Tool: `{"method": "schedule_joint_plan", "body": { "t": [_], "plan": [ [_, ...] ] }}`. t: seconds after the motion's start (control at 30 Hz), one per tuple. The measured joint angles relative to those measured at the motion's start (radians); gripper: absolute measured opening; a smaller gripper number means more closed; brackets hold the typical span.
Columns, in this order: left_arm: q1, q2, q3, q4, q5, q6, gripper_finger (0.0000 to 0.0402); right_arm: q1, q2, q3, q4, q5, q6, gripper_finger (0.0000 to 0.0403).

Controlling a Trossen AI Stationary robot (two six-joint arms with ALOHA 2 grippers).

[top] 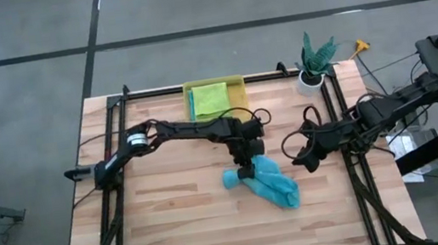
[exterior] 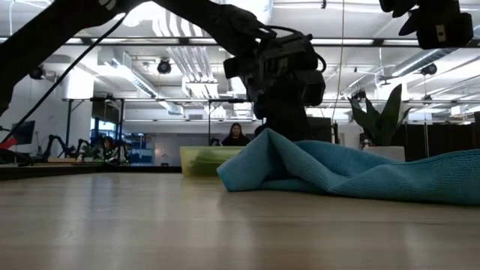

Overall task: Fold microfiber towels
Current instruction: Fold the blue microfiber cloth

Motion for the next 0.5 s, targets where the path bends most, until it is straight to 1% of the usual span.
{"method": "schedule_joint_plan", "body": {
  "t": [0.1, 0.17, 0.3, 0.5],
  "plan": [
    [-0.015, 0.0, -0.002, -0.009, -0.055, -0.002, 0.0182, 0.0, 0.021, 0.0, 0.005, 0.0, -0.019, 0.0115],
    [-0.026, -0.001, -0.002, -0.009, -0.077, -0.003, 0.0168, 0.0, 0.035, 0.0, 0.005, 0.0, -0.024, 0.0115],
    [-0.036, -0.011, -0.003, -0.008, -0.091, -0.003, 0.0124, 0.014, 0.057, 0.0, 0.012, -0.001, -0.009, 0.0115],
    [-0.031, -0.033, -0.004, -0.01, -0.09, -0.044, 0.0054, 0.08, 0.058, 0.0, 0.012, -0.001, 0.028, 0.0115]
  ]
}}
